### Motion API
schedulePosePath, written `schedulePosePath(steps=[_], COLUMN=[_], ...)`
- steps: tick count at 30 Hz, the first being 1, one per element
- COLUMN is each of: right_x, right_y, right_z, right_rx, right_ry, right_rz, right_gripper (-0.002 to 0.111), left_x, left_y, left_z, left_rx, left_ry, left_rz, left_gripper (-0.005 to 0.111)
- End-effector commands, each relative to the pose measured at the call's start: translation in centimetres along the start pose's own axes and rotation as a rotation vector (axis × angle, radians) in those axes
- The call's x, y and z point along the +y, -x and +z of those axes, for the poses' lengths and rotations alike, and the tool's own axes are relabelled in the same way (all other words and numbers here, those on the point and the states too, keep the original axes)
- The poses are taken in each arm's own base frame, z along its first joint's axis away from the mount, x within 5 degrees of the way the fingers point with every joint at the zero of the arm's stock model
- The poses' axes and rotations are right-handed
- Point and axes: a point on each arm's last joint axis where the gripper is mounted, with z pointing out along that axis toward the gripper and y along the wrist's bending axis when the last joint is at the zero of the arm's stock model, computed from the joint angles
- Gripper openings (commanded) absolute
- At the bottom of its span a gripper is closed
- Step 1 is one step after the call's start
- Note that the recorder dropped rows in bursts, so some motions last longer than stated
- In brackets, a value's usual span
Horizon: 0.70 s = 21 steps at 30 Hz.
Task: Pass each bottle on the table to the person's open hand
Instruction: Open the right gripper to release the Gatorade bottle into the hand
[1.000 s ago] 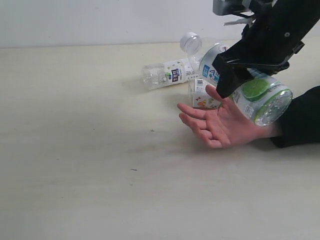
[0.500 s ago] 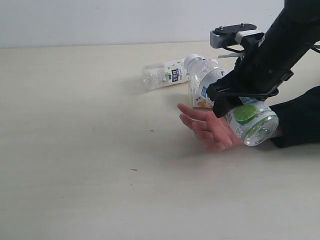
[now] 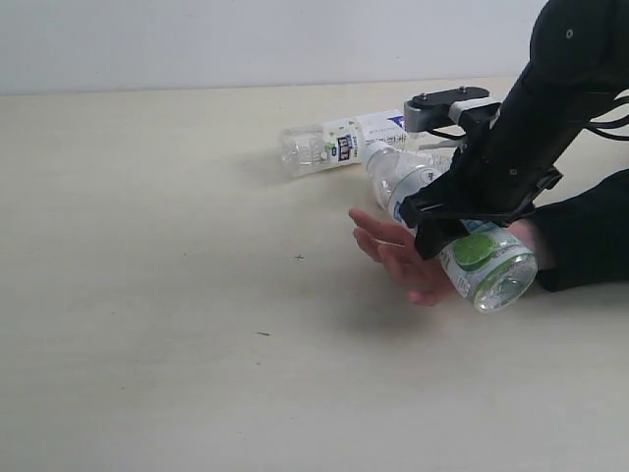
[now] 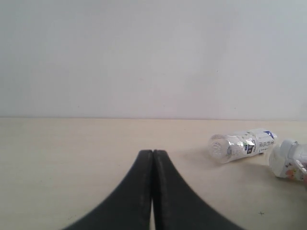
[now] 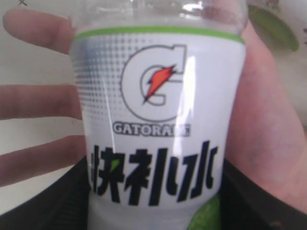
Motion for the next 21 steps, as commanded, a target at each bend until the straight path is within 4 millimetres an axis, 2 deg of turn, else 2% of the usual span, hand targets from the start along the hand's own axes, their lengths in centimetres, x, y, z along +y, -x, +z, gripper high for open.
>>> schedulePosePath(steps=[1,7,10,14,17,21], right_x=[-0.1,0.1,0.1,0.2,0.4,0.6], right_y=[-0.1,-0.3,-0.3,-0.2,-0.2,-0.3], right_z=[0.4,0.4,0.4,0.2,-0.2,-1.7], right_rx=[0.009,0.031,0.031,0.024,0.015,-0.029], right_ry=[0.002,0.023,0.023,0.035,0.044,0.045], right_rz=[0.006,0.021,0.021,0.03,0.036,0.028], right_gripper=[0.02,0.055,0.069,0.076,0.076,0.076], left_x=[0.0,0.0,0.0,0.0,0.0,0.0], left_y=[0.0,0.0,0.0,0.0,0.0,0.0], left_z=[0.0,0.0,0.0,0.0,0.0,0.0], left_rx=[-0.01,-0.01,-0.01,-0.01,-0.01,-0.01], left_ry=[0.001,0.001,0.001,0.001,0.001,0.001], left_rz=[0.002,0.002,0.002,0.002,0.002,0.002], left_gripper=[0.001,0.001,0.001,0.001,0.001,0.001])
